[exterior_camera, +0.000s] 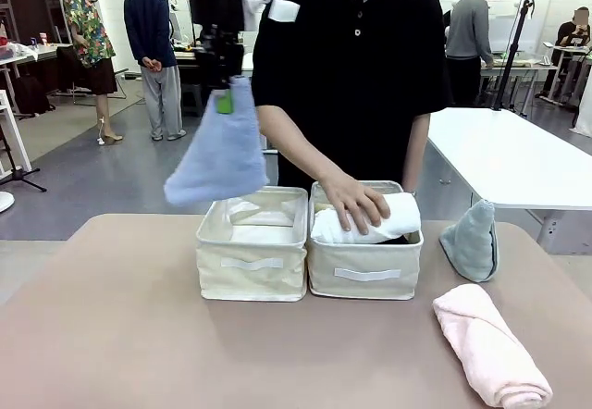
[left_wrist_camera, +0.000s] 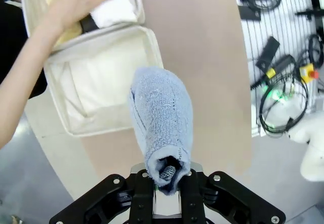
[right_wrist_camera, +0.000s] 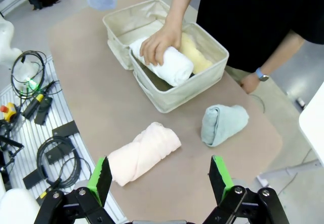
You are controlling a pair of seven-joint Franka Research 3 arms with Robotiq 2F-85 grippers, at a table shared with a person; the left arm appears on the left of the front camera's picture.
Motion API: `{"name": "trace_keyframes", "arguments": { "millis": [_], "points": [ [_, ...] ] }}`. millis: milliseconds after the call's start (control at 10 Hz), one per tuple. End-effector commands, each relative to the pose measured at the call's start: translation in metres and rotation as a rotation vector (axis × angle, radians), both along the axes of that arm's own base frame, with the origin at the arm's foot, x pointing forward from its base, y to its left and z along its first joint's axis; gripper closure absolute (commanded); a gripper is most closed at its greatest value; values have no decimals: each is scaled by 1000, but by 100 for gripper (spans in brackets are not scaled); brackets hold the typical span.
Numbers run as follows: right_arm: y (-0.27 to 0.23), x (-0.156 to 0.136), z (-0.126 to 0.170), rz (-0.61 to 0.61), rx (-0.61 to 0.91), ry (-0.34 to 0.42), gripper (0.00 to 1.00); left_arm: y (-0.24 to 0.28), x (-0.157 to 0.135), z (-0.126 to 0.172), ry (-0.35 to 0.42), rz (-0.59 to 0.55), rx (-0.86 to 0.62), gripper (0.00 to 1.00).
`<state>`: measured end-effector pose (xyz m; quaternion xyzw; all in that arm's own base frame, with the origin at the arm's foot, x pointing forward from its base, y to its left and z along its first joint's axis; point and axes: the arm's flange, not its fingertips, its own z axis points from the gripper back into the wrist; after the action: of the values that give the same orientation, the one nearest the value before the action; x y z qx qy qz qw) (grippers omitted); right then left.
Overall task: Sort the towels based on their folding style.
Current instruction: Pick up one triangle-folded towel and place it in the left Fabric basket.
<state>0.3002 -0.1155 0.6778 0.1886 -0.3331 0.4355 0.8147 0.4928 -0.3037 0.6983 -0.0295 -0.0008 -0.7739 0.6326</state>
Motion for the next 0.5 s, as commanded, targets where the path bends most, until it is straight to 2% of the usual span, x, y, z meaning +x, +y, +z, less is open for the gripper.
{"name": "trace_keyframes", "arguments": {
  "millis": [0,100,200,400],
  "points": [
    [1,1,-6,11,26,-18,0,-32,20,9,-37,54,-20,85],
    [1,1,-6,11,26,-18,0,-26,18,0,-66,19,-2,85],
    [1,1,-6,11,26,-18,0,-18,7,-8,-4,26,-15,85],
    [1,1,-6,11,26,-18,0,-18,7,-8,-4,26,-15,85]
  ]
}}
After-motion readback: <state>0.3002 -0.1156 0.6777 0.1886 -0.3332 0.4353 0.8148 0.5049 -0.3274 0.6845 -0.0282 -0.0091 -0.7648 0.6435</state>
